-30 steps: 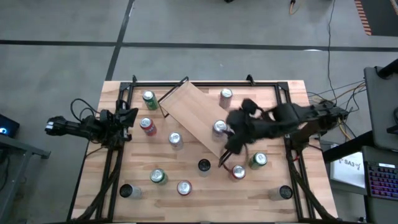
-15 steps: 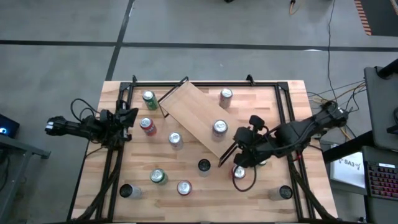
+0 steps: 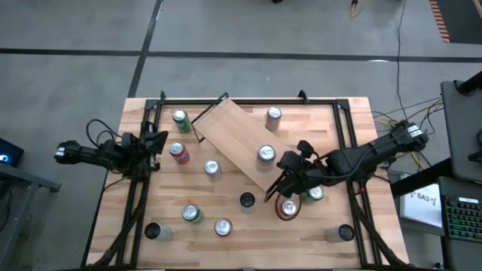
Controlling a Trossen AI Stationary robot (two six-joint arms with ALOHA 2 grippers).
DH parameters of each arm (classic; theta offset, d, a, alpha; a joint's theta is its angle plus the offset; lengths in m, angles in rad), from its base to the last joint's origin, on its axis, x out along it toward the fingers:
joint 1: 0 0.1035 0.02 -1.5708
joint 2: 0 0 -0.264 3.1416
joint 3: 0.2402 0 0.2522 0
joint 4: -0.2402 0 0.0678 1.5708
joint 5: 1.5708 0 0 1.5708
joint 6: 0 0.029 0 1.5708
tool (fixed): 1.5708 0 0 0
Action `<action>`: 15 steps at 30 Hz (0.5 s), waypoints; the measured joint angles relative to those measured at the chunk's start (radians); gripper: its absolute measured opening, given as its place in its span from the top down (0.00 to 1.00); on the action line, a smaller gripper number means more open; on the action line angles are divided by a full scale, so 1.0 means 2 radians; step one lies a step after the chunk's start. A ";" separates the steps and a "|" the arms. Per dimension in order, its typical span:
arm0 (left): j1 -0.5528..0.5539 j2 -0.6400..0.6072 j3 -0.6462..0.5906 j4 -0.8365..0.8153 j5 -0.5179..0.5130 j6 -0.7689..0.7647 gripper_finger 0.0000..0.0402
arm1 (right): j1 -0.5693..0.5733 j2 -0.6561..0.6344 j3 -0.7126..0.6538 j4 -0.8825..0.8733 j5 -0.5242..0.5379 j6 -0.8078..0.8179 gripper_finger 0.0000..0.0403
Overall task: Place canned beverage on shelf
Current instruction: Put the middle right silver soda can on the shelf
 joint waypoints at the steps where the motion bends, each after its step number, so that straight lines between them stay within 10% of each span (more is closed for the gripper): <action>1: 0.000 0.000 0.000 -0.001 0.000 0.000 1.00 | 0.000 0.002 0.000 0.002 0.001 0.000 0.98; 15: 0.000 0.001 0.000 -0.021 0.000 -0.004 1.00 | 0.000 0.040 0.000 0.109 0.040 -0.017 0.98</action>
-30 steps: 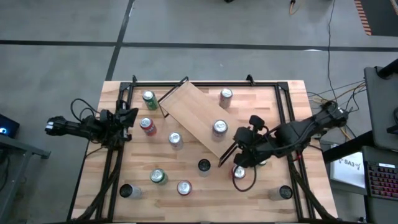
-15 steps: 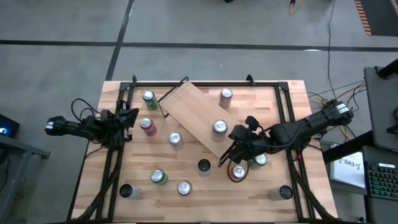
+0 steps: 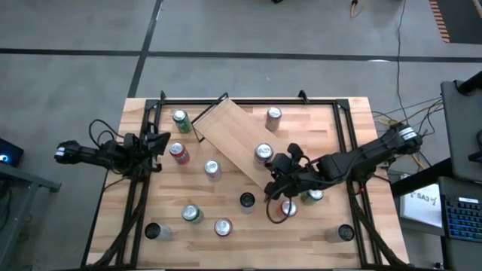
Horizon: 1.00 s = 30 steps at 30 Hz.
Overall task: Place canned beverage on shelf
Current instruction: Put the middle right silver soda can on the shelf
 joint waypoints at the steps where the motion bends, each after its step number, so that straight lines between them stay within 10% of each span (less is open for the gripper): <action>1: 0.000 0.000 0.000 0.000 0.000 0.000 1.00 | 0.000 0.003 0.000 0.002 0.001 0.001 0.98; 15: 0.000 -0.002 0.002 0.007 0.000 0.023 1.00 | -0.008 0.002 0.001 -0.121 0.003 0.159 0.98; 30: 0.000 -0.001 0.006 -0.026 0.000 -0.026 1.00 | -0.031 0.000 0.002 -0.072 0.011 0.109 0.98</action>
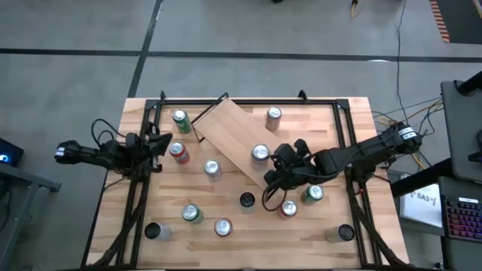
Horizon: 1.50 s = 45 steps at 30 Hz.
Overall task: Place canned beverage on shelf
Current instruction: Put the middle right silver soda can on the shelf
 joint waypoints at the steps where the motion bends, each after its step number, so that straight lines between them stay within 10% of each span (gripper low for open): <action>1: 0.000 0.000 0.000 0.000 0.000 -0.001 1.00 | 0.000 0.001 0.000 0.007 0.000 -0.006 0.98; 45: 0.000 0.000 0.002 0.026 0.000 0.041 1.00 | -0.025 0.054 -0.002 0.081 0.012 -0.139 0.98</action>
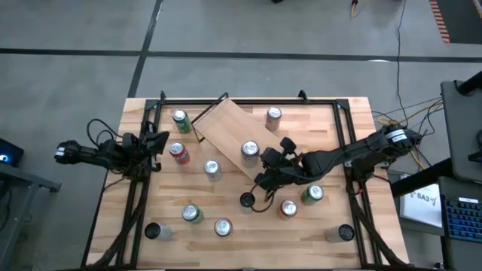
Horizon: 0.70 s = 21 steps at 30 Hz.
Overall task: Place canned beverage on shelf
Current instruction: Put the middle right silver soda can on the shelf
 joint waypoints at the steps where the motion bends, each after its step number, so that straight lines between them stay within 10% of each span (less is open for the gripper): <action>1: 0.000 0.000 0.000 0.000 0.000 0.000 1.00 | -0.003 0.000 0.000 0.000 -0.002 -0.002 0.98; 21: 0.000 0.000 0.008 -0.001 0.000 0.017 1.00 | -0.019 -0.003 0.001 0.044 -0.063 -0.083 0.98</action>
